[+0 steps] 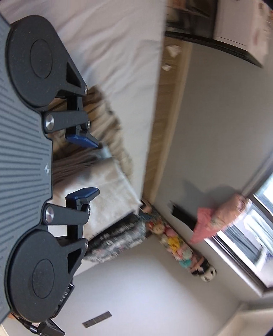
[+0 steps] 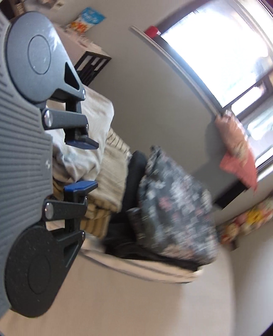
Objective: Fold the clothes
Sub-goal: 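Lower the folded shirt onto the striped clothes stack with both grippers, then open both grippers and release the shirt on the stack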
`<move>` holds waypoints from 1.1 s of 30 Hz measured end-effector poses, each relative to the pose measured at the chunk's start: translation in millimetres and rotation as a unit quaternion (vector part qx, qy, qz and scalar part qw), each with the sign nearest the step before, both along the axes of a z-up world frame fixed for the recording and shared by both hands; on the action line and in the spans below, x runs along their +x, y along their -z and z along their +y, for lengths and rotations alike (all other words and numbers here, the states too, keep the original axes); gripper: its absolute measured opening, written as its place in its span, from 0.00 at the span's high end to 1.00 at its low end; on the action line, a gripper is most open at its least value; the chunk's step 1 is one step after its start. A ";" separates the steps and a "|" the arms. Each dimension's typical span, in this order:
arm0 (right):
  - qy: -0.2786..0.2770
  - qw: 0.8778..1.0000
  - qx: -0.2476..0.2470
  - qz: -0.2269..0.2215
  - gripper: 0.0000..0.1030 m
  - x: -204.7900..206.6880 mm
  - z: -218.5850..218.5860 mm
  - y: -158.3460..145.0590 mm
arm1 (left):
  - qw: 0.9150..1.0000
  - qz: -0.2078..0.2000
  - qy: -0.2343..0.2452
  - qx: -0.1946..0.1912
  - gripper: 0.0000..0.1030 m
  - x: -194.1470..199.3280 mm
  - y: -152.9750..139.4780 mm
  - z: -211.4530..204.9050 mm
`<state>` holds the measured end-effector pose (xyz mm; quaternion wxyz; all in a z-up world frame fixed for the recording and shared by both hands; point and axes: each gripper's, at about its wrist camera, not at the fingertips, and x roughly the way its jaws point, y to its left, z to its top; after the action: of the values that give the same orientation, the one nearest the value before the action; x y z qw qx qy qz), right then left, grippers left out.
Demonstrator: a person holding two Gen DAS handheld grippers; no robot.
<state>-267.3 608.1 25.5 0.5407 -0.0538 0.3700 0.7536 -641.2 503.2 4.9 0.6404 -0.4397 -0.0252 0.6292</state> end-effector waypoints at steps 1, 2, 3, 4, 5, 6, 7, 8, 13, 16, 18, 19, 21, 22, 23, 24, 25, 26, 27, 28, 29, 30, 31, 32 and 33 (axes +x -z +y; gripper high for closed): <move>-0.014 1.000 0.011 -0.007 0.64 -5.9 -7.2 -5.6 | 1.000 0.010 0.007 0.009 0.53 -0.2 -6.1 2.5; -0.028 0.999 0.022 -0.014 0.64 -11.7 -14.4 -11.3 | 1.000 0.020 0.015 0.017 0.53 -0.5 -12.1 4.9; -0.038 0.999 0.030 -0.025 0.64 -21.9 -21.1 -14.1 | 0.999 0.030 0.022 0.026 0.53 -0.7 -18.1 7.4; -0.047 0.997 0.037 -0.038 0.64 -33.1 -27.6 -16.2 | 0.998 0.039 0.034 0.026 0.55 2.8 -23.0 15.7; -0.057 0.996 0.045 -0.050 0.64 -44.4 -34.2 -18.4 | 0.997 0.049 0.050 0.024 0.56 5.9 -25.5 23.4; -0.066 0.994 0.052 -0.063 0.64 -55.7 -40.7 -20.5 | 0.996 0.065 0.061 0.020 0.58 10.6 -24.6 28.3; -0.076 0.992 0.057 -0.079 0.64 -67.3 -46.5 -20.1 | 0.994 0.081 0.072 0.016 0.60 15.2 -23.8 33.3; -0.084 0.990 0.062 -0.097 0.64 -78.5 -51.8 -17.9 | 0.992 0.098 0.083 0.013 0.61 19.9 -22.9 38.3; -0.109 0.979 0.050 -0.168 0.64 -103.4 -67.6 13.1 | 0.986 0.134 0.101 -0.012 0.66 28.8 -4.9 52.3; -0.102 0.980 0.029 -0.167 0.67 -97.2 -61.2 29.2 | 0.985 0.126 0.110 -0.039 0.67 26.7 11.6 62.3; -0.097 0.981 0.015 -0.165 0.69 -92.8 -56.3 39.6 | 0.985 0.121 0.112 -0.046 0.66 24.7 19.0 64.5; -0.095 0.982 0.012 -0.164 0.70 -91.9 -55.5 40.0 | 0.985 0.118 0.113 -0.049 0.66 23.6 22.7 65.7; -0.092 0.983 0.008 -0.161 0.72 -90.9 -54.6 38.4 | 0.985 0.122 0.114 -0.045 0.66 22.3 21.2 64.1; -0.091 0.983 0.006 -0.160 0.72 -90.4 -54.2 37.6 | 0.985 0.122 0.114 -0.041 0.66 21.0 18.5 61.5; -0.090 0.983 0.004 -0.159 0.72 -89.8 -53.8 36.8 | 0.985 0.123 0.114 -0.037 0.66 19.8 15.7 59.0; -0.087 0.984 0.006 -0.157 0.72 -91.0 -55.6 35.3 | 0.985 0.126 0.111 -0.031 0.66 19.3 11.8 55.8; -0.086 0.984 0.011 -0.153 0.71 -90.9 -59.6 32.4 | 0.985 0.130 0.107 -0.024 0.66 18.7 7.0 52.8; -0.086 0.985 0.017 -0.149 0.70 -90.8 -64.6 28.3 | 0.985 0.134 0.103 -0.017 0.66 18.1 2.2 49.9; -0.085 0.986 0.024 -0.145 0.68 -90.8 -69.7 23.9 | 0.985 0.137 0.102 -0.011 0.66 18.0 -2.2 47.5; -0.088 0.986 0.030 -0.142 0.67 -92.0 -75.7 19.6 | 0.985 0.139 0.102 -0.004 0.66 18.0 -6.7 45.0; -0.093 0.985 0.038 -0.139 0.67 -93.5 -80.6 15.6 | 0.985 0.139 0.104 0.001 0.66 18.5 -11.1 42.7; -0.099 0.984 0.044 -0.139 0.67 -96.0 -85.4 12.6 | 0.984 0.142 0.107 0.003 0.66 20.5 -15.0 39.9; -0.105 0.983 0.050 -0.139 0.68 -98.7 -90.2 9.7 | 0.983 0.146 0.109 0.005 0.66 22.5 -19.0 37.2; -0.110 0.982 0.053 -0.144 0.68 -101.8 -94.7 8.9 | 0.983 0.149 0.111 0.007 0.66 24.6 -23.0 34.4; -0.115 0.981 0.054 -0.149 0.68 -104.9 -99.2 8.5 | 0.982 0.152 0.113 0.010 0.66 26.6 -26.9 31.7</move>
<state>-372.2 508.9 17.0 0.5015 -0.1781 0.2352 0.8133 -614.7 534.9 31.9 0.7082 -0.3328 0.1164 0.6117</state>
